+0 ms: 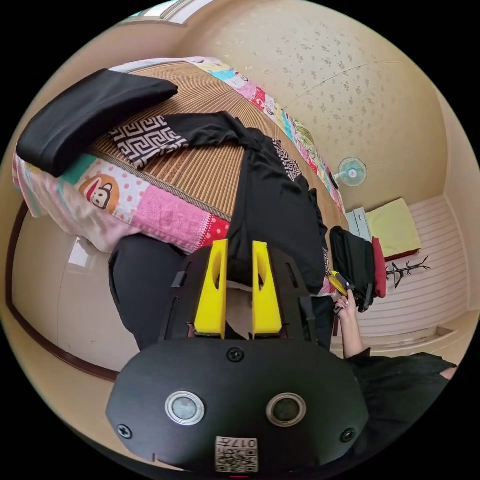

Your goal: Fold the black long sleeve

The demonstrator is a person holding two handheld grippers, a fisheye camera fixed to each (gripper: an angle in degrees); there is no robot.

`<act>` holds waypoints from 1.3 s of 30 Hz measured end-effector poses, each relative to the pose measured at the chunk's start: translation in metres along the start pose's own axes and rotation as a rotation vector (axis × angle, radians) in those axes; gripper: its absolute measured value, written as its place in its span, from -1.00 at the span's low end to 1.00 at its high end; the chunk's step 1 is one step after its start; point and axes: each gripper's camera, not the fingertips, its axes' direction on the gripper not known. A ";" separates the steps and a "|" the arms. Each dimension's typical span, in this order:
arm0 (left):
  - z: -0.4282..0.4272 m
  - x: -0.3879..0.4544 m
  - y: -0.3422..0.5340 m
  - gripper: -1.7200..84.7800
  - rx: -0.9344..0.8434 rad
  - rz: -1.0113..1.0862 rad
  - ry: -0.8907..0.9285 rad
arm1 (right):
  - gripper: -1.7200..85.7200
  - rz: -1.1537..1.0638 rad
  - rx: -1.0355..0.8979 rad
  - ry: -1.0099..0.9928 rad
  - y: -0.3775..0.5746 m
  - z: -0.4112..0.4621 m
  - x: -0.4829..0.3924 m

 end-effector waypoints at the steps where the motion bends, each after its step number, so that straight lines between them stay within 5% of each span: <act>1: -0.001 0.003 -0.003 -0.77 0.003 0.005 0.006 | -0.84 -0.037 0.010 0.049 -0.003 0.001 -0.012; 4: -0.011 0.014 -0.007 -0.78 0.043 0.011 0.040 | -0.89 -0.141 -0.068 0.158 -0.016 -0.002 -0.042; 10: -0.067 -0.018 -0.008 -0.80 0.101 0.035 0.068 | -0.91 -0.154 0.244 0.243 -0.036 -0.140 -0.028; 15: -0.112 -0.066 -0.007 -0.79 0.150 -0.004 0.088 | -0.91 -0.235 0.278 0.174 -0.064 -0.201 0.029; 21: -0.099 -0.080 -0.013 -0.79 0.145 -0.024 0.149 | -0.89 -0.046 0.237 0.191 -0.068 -0.197 0.118; 25: -0.083 -0.072 -0.023 -0.78 0.096 0.001 0.131 | -0.81 0.046 0.388 -0.050 -0.008 -0.223 0.140; 31: -0.061 -0.072 -0.047 -0.77 0.065 0.001 0.156 | -0.76 0.111 0.343 -0.266 0.075 -0.200 0.137; 39: -0.047 -0.071 -0.078 -0.75 0.060 -0.003 0.171 | -0.77 0.209 0.297 -0.191 0.074 -0.154 0.149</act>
